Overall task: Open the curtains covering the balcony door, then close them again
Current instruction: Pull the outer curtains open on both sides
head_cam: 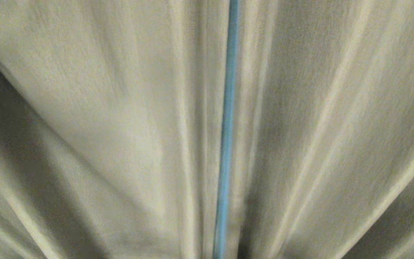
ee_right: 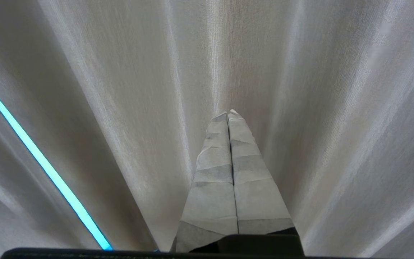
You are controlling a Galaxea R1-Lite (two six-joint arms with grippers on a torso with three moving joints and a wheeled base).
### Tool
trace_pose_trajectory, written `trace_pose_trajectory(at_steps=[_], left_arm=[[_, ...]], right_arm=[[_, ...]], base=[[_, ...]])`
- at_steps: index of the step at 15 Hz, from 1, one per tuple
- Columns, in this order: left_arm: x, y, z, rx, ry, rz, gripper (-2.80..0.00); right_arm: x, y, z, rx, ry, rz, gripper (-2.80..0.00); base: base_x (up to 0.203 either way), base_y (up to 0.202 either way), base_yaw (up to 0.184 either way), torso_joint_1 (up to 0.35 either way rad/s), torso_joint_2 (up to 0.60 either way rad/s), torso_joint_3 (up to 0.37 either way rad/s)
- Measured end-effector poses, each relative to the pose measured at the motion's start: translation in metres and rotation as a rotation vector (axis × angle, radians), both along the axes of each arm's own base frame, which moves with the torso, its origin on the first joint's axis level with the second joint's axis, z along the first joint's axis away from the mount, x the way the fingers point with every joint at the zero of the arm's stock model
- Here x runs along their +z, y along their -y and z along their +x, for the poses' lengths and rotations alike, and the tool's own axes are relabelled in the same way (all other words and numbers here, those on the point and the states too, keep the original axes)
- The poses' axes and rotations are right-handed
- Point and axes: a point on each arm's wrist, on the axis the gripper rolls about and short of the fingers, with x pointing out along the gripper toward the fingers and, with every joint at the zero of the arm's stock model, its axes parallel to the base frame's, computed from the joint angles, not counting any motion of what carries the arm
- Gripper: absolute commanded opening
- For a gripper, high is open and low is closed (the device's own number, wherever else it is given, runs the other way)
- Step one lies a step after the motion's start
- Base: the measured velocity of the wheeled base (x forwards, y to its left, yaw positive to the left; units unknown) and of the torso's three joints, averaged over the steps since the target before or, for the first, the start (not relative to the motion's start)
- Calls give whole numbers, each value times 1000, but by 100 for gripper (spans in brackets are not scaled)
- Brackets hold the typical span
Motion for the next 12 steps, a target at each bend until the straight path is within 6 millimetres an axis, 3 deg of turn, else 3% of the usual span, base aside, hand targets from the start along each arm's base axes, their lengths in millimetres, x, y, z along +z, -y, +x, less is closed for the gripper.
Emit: trace_pose_trajectory(at_steps=[5, 12], left_arm=[[-10, -45, -1, -13, -27, -61, -280], [-8, -116, -6, 37, -18, -80, -280]], right_arm=[[0, 0, 0, 0, 0, 0, -280], [0, 0, 0, 0, 0, 0, -280]], base=[[0, 0, 0, 0, 0, 0], [0, 0, 0, 0, 0, 0]])
